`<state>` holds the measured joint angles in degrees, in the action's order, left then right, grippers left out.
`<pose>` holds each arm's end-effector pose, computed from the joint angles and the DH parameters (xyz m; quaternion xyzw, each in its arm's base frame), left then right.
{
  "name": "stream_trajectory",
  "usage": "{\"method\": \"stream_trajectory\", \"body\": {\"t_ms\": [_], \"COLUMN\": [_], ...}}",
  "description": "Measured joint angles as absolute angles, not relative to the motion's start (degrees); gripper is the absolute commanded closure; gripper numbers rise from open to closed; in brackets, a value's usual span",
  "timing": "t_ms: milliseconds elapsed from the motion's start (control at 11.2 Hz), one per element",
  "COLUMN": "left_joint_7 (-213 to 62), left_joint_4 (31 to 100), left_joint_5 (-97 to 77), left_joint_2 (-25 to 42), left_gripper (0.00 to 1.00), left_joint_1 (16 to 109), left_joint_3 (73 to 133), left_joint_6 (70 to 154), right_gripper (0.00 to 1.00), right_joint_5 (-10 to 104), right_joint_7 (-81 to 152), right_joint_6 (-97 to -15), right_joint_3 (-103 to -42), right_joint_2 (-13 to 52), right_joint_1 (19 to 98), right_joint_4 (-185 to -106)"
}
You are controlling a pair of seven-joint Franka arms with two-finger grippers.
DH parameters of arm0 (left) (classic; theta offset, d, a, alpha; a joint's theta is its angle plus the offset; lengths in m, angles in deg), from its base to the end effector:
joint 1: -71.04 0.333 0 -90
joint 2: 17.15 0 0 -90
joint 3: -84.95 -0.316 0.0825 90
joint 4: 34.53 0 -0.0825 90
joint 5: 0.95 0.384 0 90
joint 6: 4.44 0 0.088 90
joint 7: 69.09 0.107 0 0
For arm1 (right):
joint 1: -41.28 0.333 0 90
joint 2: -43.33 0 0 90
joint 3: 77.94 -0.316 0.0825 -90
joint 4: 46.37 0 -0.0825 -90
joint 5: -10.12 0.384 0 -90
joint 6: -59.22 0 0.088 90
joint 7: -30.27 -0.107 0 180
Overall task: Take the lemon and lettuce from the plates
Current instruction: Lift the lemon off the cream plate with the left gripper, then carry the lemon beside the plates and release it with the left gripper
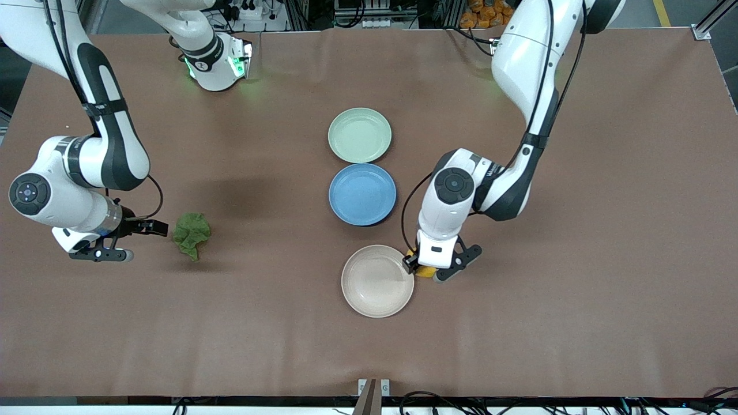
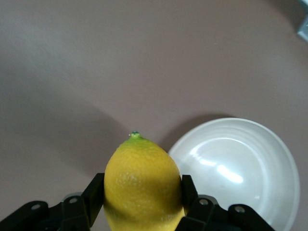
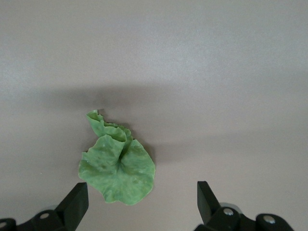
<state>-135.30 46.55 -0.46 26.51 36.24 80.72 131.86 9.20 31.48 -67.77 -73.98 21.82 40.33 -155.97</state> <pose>0.6381 -0.3906 0.2675 0.9514 0.2895 0.0881 0.0576 0.6142 -0.0513 0.2939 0.9989 -0.0253 -0.0365 0.0171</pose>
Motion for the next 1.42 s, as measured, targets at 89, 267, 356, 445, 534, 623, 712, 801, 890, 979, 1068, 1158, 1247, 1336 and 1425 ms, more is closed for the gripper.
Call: {"method": "stream_trajectory", "body": {"t_ms": [89,267,356,445,534,623,712,801,890,979,1068,1158,1247,1336,1425], "left_joint_7": [-132.9,-126.8,-122.4,-118.0,-114.0,-109.5,-103.7,-98.8,-94.3,-90.2,-87.0,-84.3,-81.7,-79.6,-78.2], "left_joint_4": [46.5,46.7,46.8,47.1,47.7,48.4,49.3,50.3,51.3,52.3,53.4,54.6,55.6,56.5,57.4], "left_joint_5": [-0.5,-0.5,-0.5,-0.5,-0.5,-0.5,-0.5,-0.6,-0.6,-0.7,-0.7,-0.7,-0.7,-0.7,-0.7], "left_joint_2": [26.3,26.3,26.3,26.3,26.1,25.8,25.0,24.1,23.3,22.6,22.2,21.8,21.4,20.8,20.2], "left_gripper": [1.00,1.00,1.00,1.00,1.00,1.00,1.00,1.00,1.00,1.00,1.00,1.00,1.00,1.00,0.96], "left_joint_1": [37.1,39.4,41.1,43.1,45.2,47.7,50.6,53.8,57.1,60.0,62.0,63.4,64.6,65.7,66.6], "left_joint_3": [80.7,80.7,80.6,80.6,80.6,80.6,80.9,81.7,83.0,84.1,84.7,84.8,84.8,84.9,84.9], "left_joint_6": [130.3,126.7,124.3,122.0,120.9,120.7,120.5,120.3,120.0,119.2,118.4,117.7,117.0,116.5,115.9], "right_gripper": [0.00,0.00,0.00,0.00,0.00,0.00,0.00,0.00,0.00,0.00,0.00,0.00,0.00,0.00,0.00], "right_joint_5": [9.2,9.2,9.2,9.2,9.2,9.2,9.2,9.2,9.2,9.2,9.2,9.2,9.2,9.2,9.2], "right_joint_7": [31.5,31.5,31.4,31.4,31.4,31.4,31.4,31.4,31.4,31.4,31.4,31.4,31.4,31.4,31.4], "right_joint_6": [-67.8,-67.3,-65.4,-63.6,-62.1,-60.7,-59.8,-58.9,-58.1,-57.5,-56.9,-56.6,-55.7,-53.2,-49.8], "right_joint_3": [-74.0,-74.0,-73.9,-73.9,-73.8,-73.8,-73.7,-73.7,-73.7,-73.7,-73.7,-73.7,-73.5,-73.1,-73.0], "right_joint_2": [22.0,22.9,24.3,26.4,28.8,31.2,33.5,35.5,37.3,38.9,40.4,41.9,43.3,44.4,45.2], "right_joint_1": [40.3,40.3,40.3,40.3,40.3,40.3,40.3,40.4,40.4,40.4,40.4,40.4,40.4,40.4,40.4], "right_joint_4": [-155.8,-155.2,-154.9,-154.6,-154.5,-154.5,-154.4,-154.4,-154.4,-154.4,-154.4,-154.4,-154.2,-153.5,-152.0]}}
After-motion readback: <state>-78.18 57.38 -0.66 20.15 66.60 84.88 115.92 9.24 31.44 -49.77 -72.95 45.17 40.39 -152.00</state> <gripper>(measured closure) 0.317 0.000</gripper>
